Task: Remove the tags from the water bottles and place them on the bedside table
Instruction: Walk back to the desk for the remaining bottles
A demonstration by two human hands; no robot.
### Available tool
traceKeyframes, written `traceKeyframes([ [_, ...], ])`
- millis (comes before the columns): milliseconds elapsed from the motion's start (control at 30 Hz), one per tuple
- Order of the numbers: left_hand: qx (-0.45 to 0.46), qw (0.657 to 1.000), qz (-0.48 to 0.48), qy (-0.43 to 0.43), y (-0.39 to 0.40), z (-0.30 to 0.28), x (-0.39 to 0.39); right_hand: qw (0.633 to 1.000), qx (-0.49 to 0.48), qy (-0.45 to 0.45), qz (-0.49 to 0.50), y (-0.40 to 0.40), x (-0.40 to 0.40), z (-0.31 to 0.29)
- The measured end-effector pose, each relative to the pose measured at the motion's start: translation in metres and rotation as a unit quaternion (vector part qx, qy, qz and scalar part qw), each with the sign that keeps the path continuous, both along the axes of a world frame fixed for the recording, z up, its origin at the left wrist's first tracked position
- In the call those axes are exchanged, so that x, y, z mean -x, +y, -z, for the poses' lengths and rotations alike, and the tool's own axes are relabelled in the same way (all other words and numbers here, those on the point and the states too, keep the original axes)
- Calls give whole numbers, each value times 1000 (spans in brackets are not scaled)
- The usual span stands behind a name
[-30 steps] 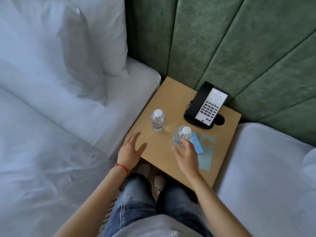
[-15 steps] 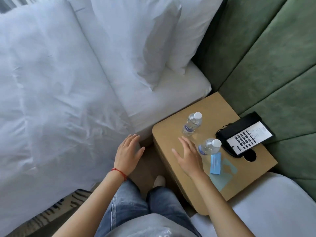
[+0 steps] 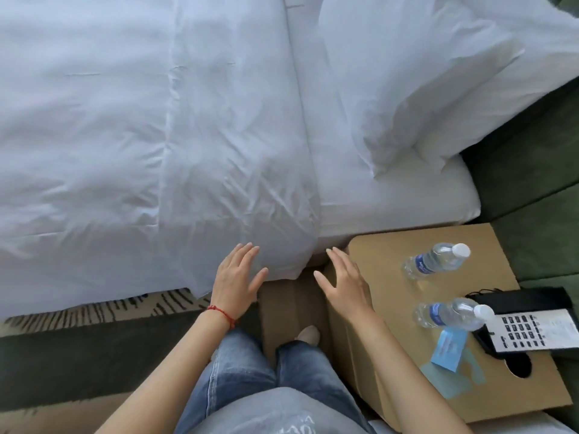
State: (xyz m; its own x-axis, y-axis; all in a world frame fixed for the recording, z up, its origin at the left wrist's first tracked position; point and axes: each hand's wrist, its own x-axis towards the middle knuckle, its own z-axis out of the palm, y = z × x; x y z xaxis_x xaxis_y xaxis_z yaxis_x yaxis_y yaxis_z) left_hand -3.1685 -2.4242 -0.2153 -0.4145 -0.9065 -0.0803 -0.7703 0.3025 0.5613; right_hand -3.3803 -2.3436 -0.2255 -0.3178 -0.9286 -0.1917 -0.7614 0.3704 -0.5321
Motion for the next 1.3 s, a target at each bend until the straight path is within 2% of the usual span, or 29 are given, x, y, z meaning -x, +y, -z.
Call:
traceKeyframes([
  [367, 1, 990, -139, 3, -22, 4, -183, 990, -6, 2, -144, -71, -168, -4],
  [633, -9, 960, -280, -4, -13, 9, -313, 961, 5, 9, -278, -124, -289, -8],
  [1000, -45, 875, -481, -25, 1, 12, -420, 870, 2, 42, -491, -229, -432, -3],
  [1167, -59, 834, -546, -64, -16, 3, -461, 809, 8, 52, -585, -289, -503, -2],
  [1300, -43, 815, -573, -79, -40, -11, -488, 780, 28, 34, -624, -331, -553, -15],
])
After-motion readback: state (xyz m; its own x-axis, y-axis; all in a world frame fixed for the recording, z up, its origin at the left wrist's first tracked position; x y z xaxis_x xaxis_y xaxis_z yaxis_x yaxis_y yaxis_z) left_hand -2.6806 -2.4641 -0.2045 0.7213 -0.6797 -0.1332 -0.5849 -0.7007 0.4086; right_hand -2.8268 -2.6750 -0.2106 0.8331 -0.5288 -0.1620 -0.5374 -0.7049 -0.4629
